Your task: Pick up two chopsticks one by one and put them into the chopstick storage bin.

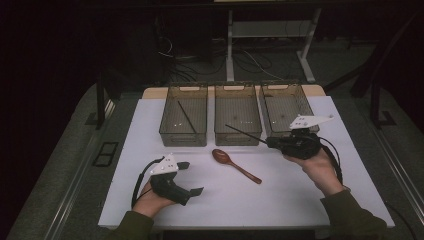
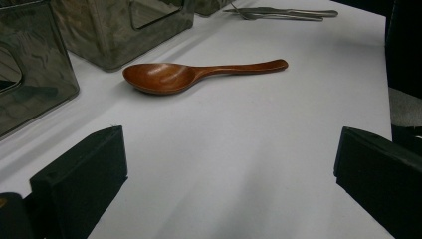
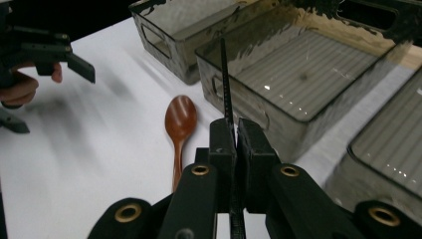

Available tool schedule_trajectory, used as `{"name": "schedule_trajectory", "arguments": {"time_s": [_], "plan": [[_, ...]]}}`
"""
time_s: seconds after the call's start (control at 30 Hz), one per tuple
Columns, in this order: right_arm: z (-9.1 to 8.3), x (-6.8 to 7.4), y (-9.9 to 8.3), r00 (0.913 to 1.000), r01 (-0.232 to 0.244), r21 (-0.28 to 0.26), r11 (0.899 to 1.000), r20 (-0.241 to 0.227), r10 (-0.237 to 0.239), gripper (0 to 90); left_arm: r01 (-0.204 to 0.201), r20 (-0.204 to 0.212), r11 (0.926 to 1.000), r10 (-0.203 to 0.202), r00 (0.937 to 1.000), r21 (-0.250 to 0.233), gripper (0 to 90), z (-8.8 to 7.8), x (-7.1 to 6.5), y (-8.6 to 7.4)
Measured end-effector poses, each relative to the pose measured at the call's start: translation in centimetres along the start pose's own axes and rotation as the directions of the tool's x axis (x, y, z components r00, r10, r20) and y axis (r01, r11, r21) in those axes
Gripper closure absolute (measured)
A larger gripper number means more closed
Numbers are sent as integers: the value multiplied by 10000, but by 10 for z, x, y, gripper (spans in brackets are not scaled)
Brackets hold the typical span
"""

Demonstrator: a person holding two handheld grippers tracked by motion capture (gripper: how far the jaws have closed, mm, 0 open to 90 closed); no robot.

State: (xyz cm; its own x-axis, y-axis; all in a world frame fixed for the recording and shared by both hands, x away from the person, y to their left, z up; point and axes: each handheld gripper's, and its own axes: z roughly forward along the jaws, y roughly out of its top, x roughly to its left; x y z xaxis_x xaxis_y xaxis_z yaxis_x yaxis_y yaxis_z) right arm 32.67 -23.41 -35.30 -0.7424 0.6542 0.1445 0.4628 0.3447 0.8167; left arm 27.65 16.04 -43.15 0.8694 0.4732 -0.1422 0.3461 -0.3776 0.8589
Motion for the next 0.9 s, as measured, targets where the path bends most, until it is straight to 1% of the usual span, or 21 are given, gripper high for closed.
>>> {"name": "schedule_trajectory", "arguments": {"time_s": [0.2,0.27,0.37,0.53,0.7,0.9], "plan": [[15,7,13,9994,345,42,9994,91,-346,847,-17,4,10000,17,10000,-41,0,0,1,0],[19,8,16,9992,382,20,9993,66,-383,847,-9,4,10000,9,10000,-48,0,0,1,0],[25,11,22,9985,513,15,9987,186,-513,846,-11,-6,10000,11,10000,-41,0,-1,1,0],[38,12,33,9985,510,-15,9987,202,-509,847,-5,6,10000,5,10000,-44,0,0,1,0],[53,14,47,9983,508,-43,9987,303,-506,846,28,4,10000,-28,10000,-37,0,0,1,0],[77,13,63,9973,536,179,9984,502,-544,846,23,32,10000,-23,10000,-39,0,0,0,0]]}}
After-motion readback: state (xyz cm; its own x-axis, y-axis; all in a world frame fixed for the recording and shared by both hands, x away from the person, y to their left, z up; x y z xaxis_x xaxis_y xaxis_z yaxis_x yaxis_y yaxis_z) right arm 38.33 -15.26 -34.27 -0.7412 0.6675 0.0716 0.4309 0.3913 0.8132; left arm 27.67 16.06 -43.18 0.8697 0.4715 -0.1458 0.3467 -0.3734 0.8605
